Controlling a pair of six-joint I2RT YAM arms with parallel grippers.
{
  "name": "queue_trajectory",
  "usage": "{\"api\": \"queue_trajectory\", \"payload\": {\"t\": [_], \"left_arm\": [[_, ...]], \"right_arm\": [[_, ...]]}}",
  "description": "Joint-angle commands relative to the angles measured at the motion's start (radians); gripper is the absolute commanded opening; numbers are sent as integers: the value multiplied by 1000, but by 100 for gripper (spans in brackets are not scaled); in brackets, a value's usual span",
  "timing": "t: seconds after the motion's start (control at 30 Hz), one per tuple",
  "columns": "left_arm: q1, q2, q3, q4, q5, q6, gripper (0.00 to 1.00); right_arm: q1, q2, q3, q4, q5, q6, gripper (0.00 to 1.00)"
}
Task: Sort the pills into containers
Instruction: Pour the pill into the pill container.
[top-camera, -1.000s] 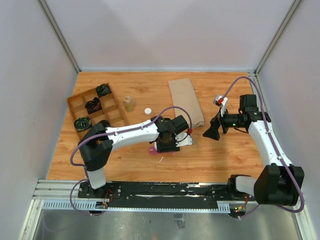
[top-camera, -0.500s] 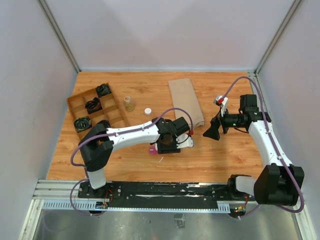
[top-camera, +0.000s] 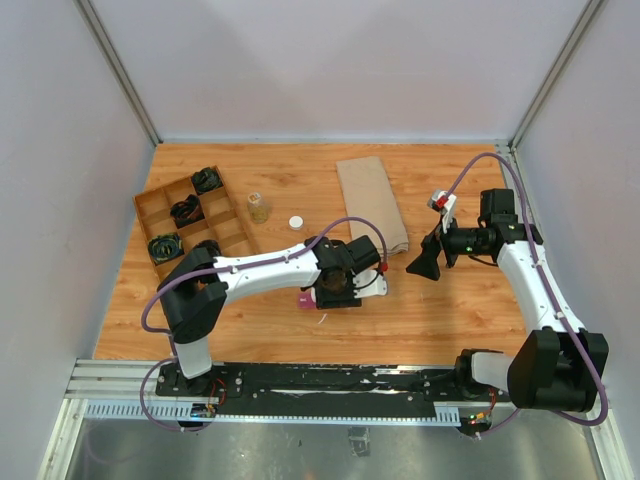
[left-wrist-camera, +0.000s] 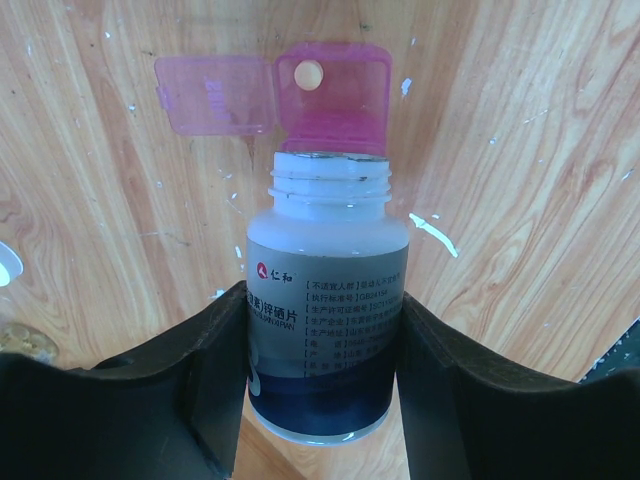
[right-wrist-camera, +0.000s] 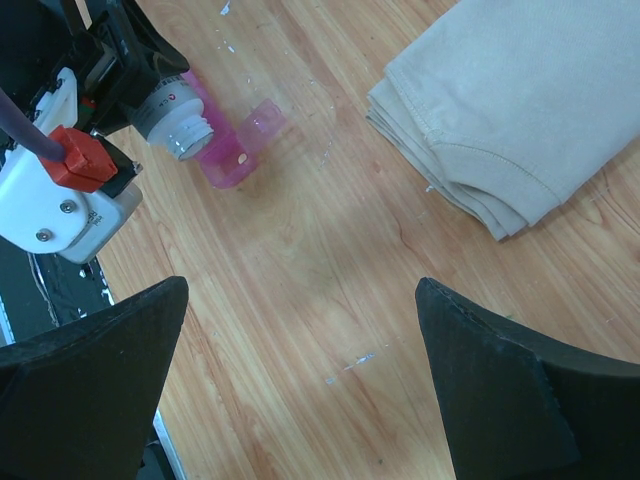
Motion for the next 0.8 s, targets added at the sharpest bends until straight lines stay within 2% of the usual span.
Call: {"api": "queue_trajectory", "payload": {"t": [0.0, 0.1, 0.17, 0.23, 0.3, 0.4, 0.47, 0.57, 0.67, 0.77], "left_arm": [[-3, 15, 37, -24, -12, -13, 0], [8, -33, -15, 48, -9, 18, 0], [15, -13, 18, -4, 4, -4, 0], [-8, -30, 4, 26, 7, 15, 0], [25, -18, -2, 15, -7, 5, 0], [-9, -22, 2, 27, 20, 21, 0], [20, -15, 0, 18, -5, 13, 0], [-19, -24, 4, 17, 10, 14, 0], [29, -9, -5, 19, 5, 7, 0], [-15, -6, 13, 28, 19, 19, 0]], "right_arm": [[-17, -9, 29, -15, -14, 1, 99], [-18, -7, 31, -16, -15, 0, 99], [-18, -9, 27, -15, -15, -1, 99], [-18, -4, 30, -11, -16, 3, 99], [-18, -2, 33, -15, -16, 1, 99], [-19, -7, 26, -9, -13, 5, 98], [-19, -6, 31, -12, -13, 5, 99], [-19, -8, 28, -9, -11, 3, 98], [-19, -1, 36, -20, -12, 0, 98], [-19, -6, 32, -14, -10, 3, 99]]}}
